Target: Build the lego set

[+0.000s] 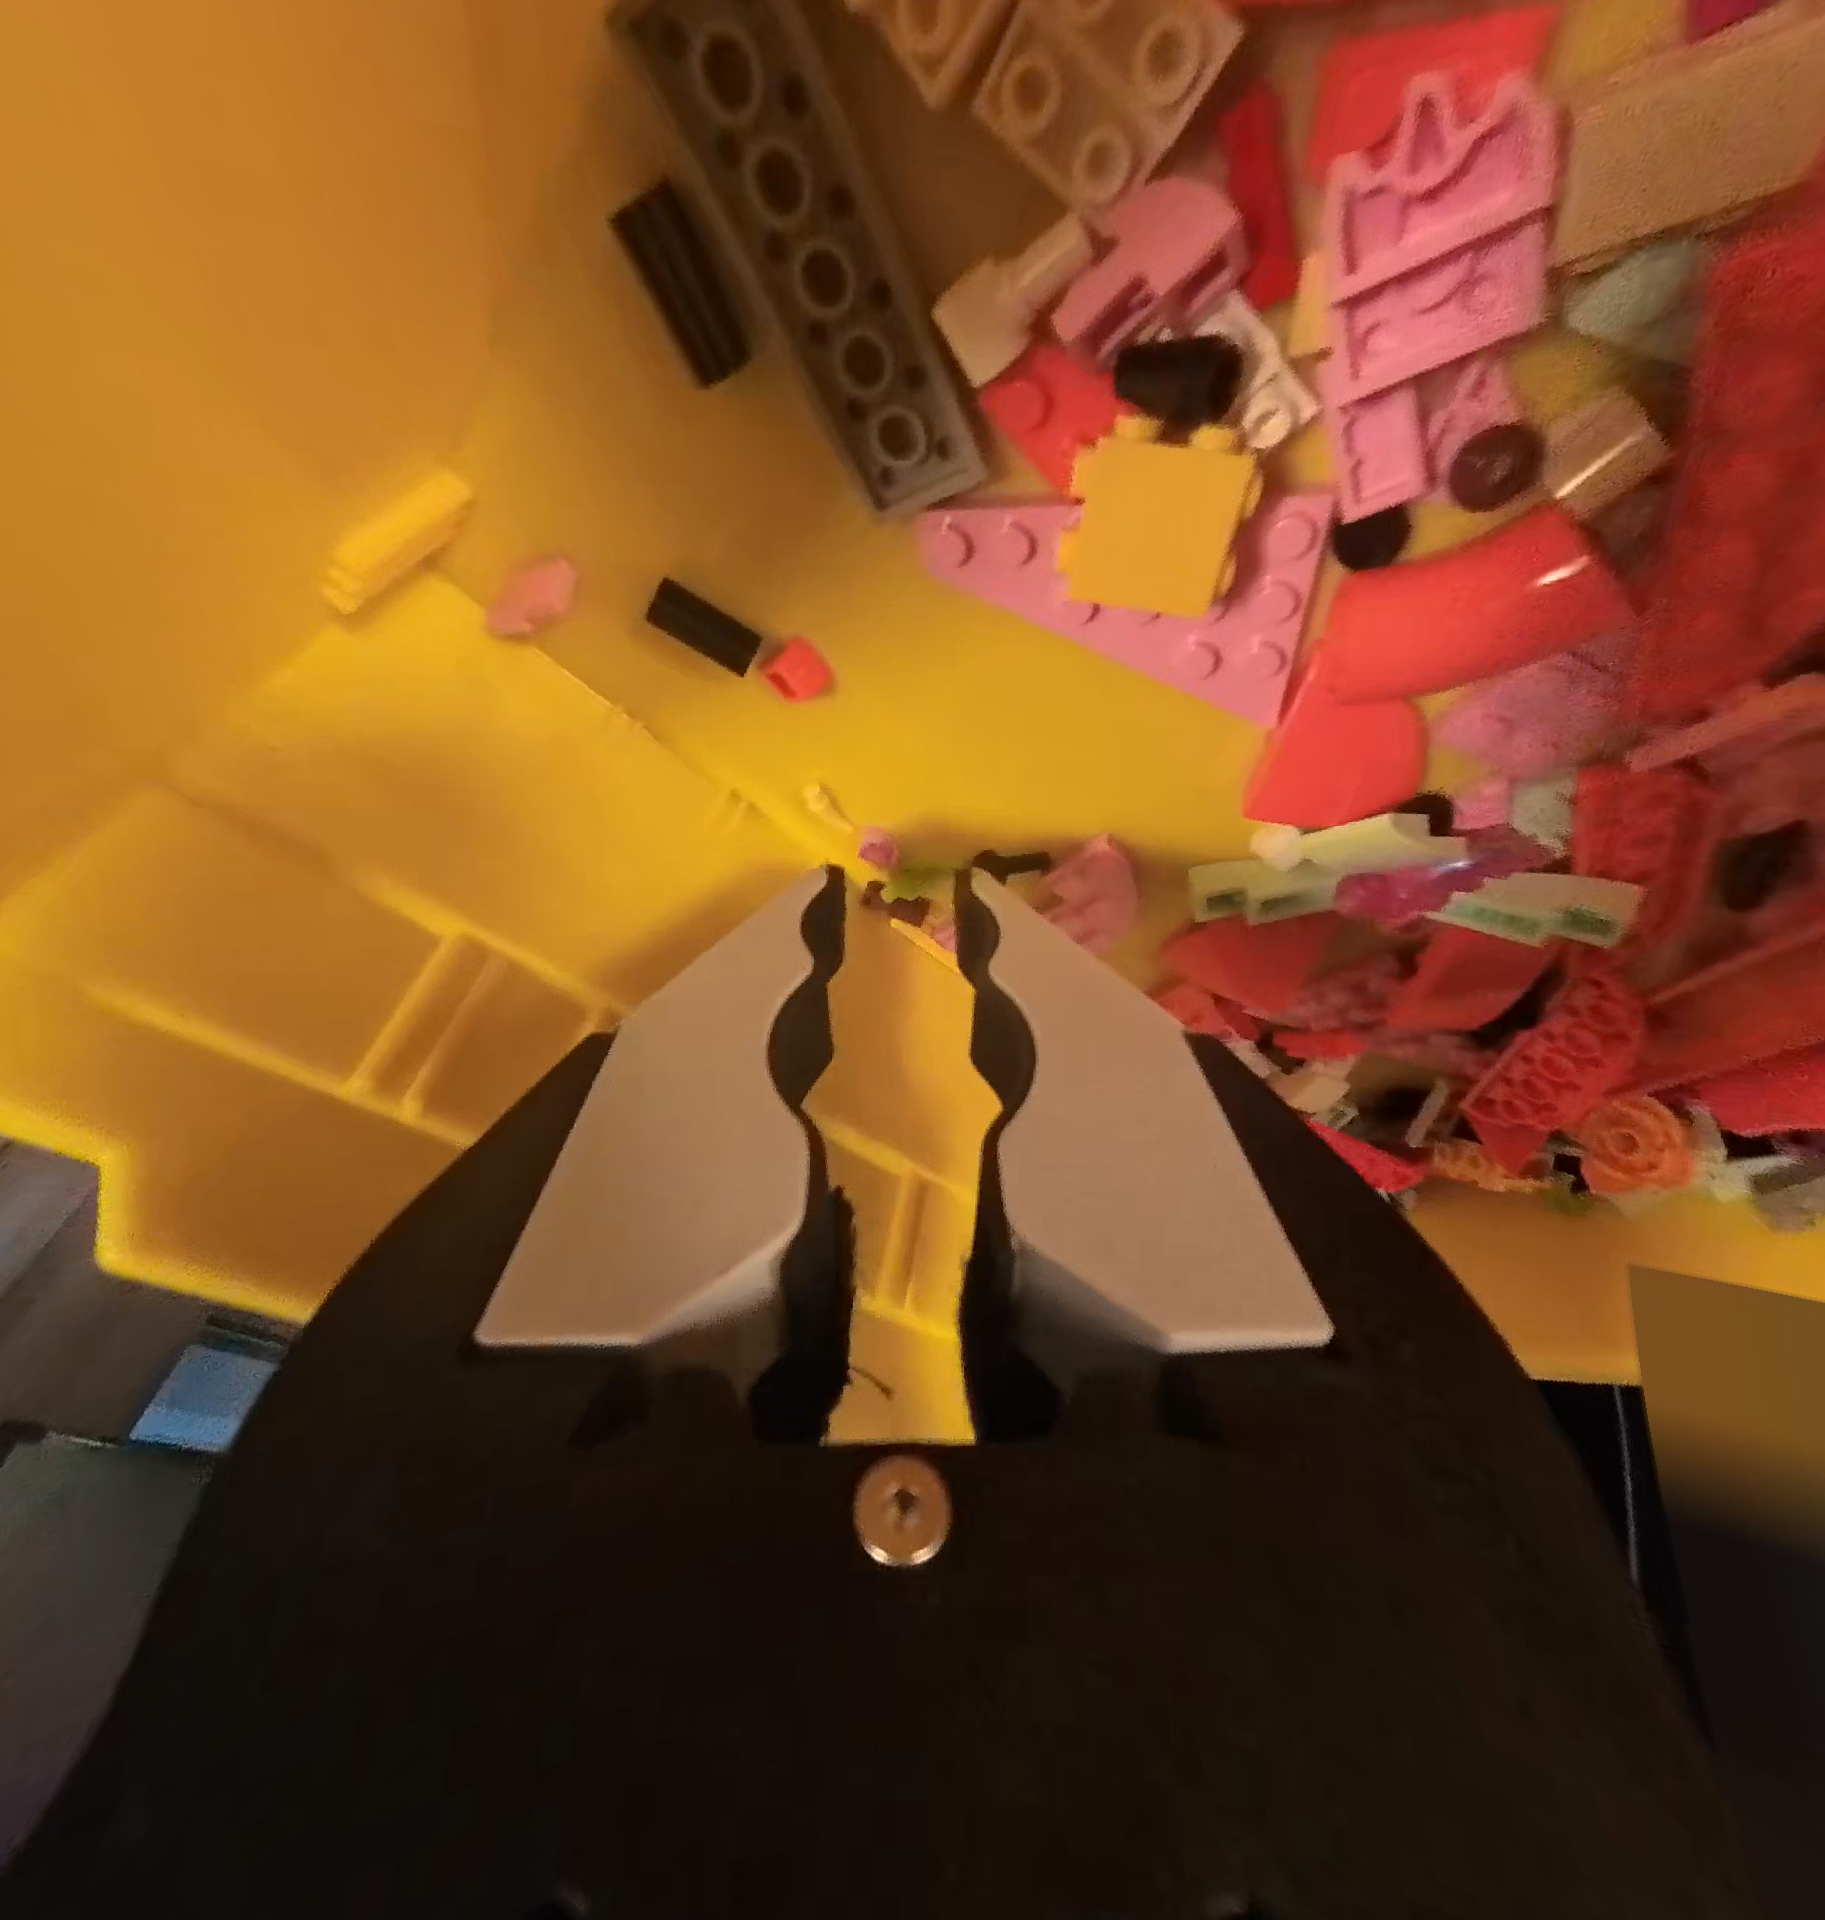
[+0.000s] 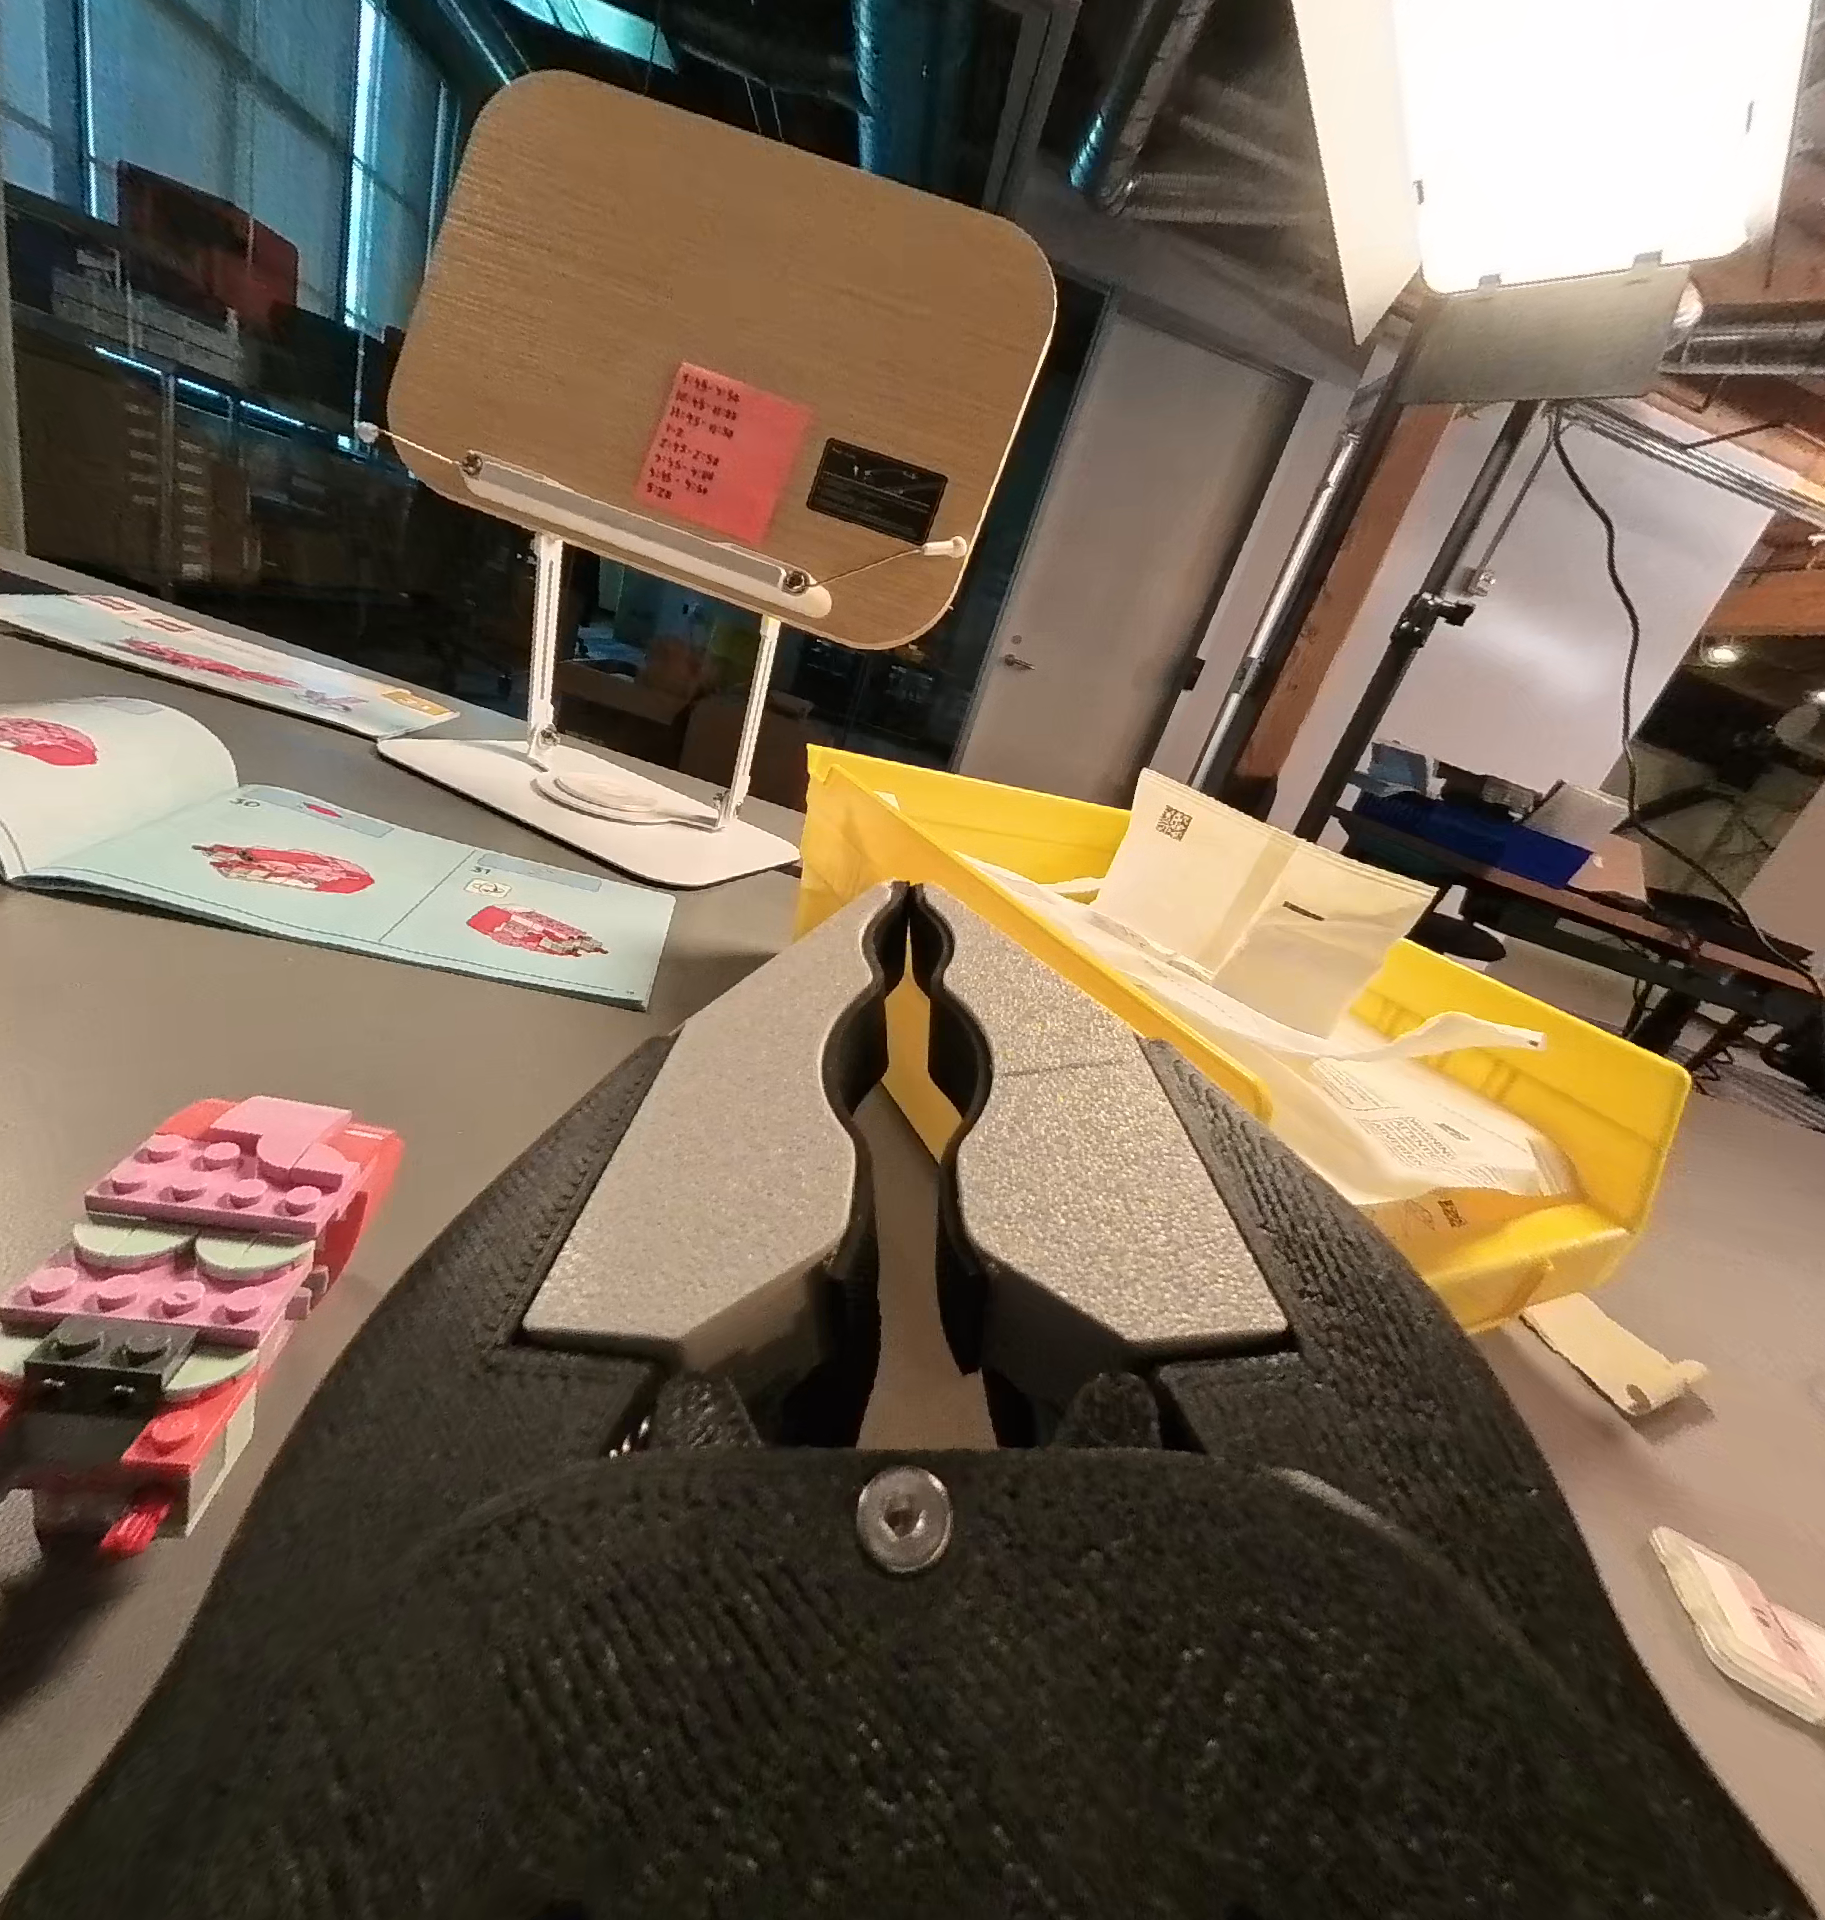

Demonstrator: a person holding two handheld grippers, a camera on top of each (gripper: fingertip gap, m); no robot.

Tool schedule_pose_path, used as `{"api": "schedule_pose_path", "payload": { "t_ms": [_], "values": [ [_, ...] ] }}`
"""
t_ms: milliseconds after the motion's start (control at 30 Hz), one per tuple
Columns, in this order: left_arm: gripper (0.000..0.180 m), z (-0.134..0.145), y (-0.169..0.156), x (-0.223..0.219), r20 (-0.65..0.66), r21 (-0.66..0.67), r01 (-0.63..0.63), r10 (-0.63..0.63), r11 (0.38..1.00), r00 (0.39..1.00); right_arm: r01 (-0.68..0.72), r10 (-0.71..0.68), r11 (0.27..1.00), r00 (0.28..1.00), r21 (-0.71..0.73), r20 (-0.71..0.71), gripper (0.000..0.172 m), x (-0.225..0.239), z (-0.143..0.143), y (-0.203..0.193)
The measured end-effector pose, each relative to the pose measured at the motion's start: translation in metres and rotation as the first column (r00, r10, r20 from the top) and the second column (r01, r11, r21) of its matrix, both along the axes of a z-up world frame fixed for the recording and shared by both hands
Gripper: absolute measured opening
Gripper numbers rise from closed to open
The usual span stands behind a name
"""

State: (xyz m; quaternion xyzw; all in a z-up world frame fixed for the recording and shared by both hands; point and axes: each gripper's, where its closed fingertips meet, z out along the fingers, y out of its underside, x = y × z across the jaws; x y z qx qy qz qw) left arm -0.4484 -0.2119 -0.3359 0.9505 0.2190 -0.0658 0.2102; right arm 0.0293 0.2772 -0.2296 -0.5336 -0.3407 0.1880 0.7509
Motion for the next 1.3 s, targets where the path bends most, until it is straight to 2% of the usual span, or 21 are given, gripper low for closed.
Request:
{"api": "schedule_pose_path", "payload": {
  "t_ms": [367, 567, 700, 800, 933, 1033, 1133, 1200, 1300],
  "values": [
    [0.007, -0.006, 0.002, -0.006, 0.024, 0.064, -0.062, 0.061, 0.996, 0.998, -0.003, 0.003, 1.0, 1.0, 0.002, 0.011, 0.0, -0.001, -0.001, -0.001],
    [0.006, -0.006, 0.003, -0.008, 0.033, 0.069, -0.042, 0.04, 0.997, 0.999, -0.007, 0.007, 1.0, 1.0, -0.002, 0.016, 0.0, -0.002, -0.002, -0.001],
    [0.005, -0.004, 0.009, -0.009, 0.019, 0.13, -0.021, 0.019, 0.991, 1.0, -0.011, 0.012, 1.0, 1.0, -0.002, 0.018, 0.0, -0.003, -0.002, -0.002],
    [0.0, 0.009, 0.017, -0.01, -0.015, 0.214, -0.013, 0.017, 0.977, 1.0, -0.018, 0.018, 1.0, 1.0, -0.001, 0.017, 0.0, -0.004, -0.002, -0.003],
    [0.0, 0.044, 0.038, -0.002, -0.084, 0.389, 0.029, 0.004, 0.921, 0.996, -0.03, 0.03, 1.0, 0.999, -0.003, 0.016, 0.0, -0.005, -0.002, -0.004],
    [0.0, 0.077, 0.059, 0.01, -0.154, 0.537, 0.097, -0.015, 0.838, 0.988, -0.045, 0.045, 0.999, 0.999, -0.007, 0.01, 0.0, -0.006, -0.002, -0.005],
    [0.0, 0.102, 0.074, 0.024, -0.147, 0.665, 0.102, -0.004, 0.74, 0.989, -0.063, 0.063, 0.998, 0.998, -0.01, 0.001, 0.0, -0.007, -0.001, -0.008],
    [0.0, 0.105, 0.069, 0.023, -0.151, 0.658, 0.085, 0.02, 0.748, 0.988, -0.078, 0.078, 0.997, 0.997, -0.014, -0.001, 0.0, -0.008, -0.001, -0.009],
    [0.0, 0.083, 0.053, 0.014, -0.151, 0.564, 0.046, 0.048, 0.825, 0.987, -0.1, 0.1, 0.995, 0.995, -0.019, 0.0, 0.0, -0.011, -0.002, -0.012]
  ]
}}
